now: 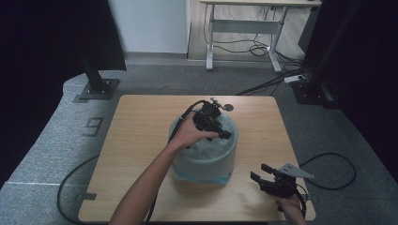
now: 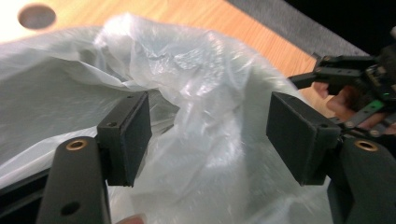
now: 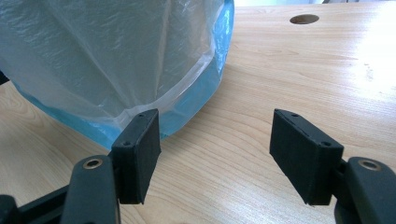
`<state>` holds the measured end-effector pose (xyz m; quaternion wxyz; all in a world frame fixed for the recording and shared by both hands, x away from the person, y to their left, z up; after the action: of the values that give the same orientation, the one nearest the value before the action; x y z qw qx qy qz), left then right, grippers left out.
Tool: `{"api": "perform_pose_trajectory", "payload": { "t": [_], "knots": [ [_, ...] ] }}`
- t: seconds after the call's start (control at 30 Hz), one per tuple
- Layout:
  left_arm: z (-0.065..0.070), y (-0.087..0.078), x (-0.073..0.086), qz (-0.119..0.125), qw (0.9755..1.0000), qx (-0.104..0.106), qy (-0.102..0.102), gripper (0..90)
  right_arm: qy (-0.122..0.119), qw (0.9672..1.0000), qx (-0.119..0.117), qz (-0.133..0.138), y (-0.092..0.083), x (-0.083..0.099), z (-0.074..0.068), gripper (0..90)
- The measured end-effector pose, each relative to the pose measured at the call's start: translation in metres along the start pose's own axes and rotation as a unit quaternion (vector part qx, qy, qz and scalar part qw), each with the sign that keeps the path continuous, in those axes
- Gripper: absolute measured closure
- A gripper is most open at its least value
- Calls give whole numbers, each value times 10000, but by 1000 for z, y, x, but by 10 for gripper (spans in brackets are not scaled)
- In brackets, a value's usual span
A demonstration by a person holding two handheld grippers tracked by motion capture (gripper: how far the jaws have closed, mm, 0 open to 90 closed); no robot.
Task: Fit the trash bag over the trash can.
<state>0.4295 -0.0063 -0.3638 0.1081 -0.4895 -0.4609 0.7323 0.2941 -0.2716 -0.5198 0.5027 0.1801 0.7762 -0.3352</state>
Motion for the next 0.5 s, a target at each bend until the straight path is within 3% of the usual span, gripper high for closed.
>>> {"api": "perform_pose_trajectory", "payload": {
  "t": [0.17,0.5],
  "knots": [
    [3,-27,10,424,9991,-27,44,294,-2,10000,15,-28,1,1,0,325],
    [8,-69,45,785,9959,-416,141,288,-85,9996,65,-256,11,6,-1,325]
  ]
}}
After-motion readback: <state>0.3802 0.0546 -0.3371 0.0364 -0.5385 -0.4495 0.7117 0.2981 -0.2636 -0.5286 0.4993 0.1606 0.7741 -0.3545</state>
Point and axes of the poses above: each handheld gripper's, and its own axes: y roughly forward along the jaws, x roughly out of its underside, z roughly to its right, the point moved 2 cm from there along y, roughly forward along the jaws, and after that the axes turned 8 degrees about -x, right-handed, at the moved point
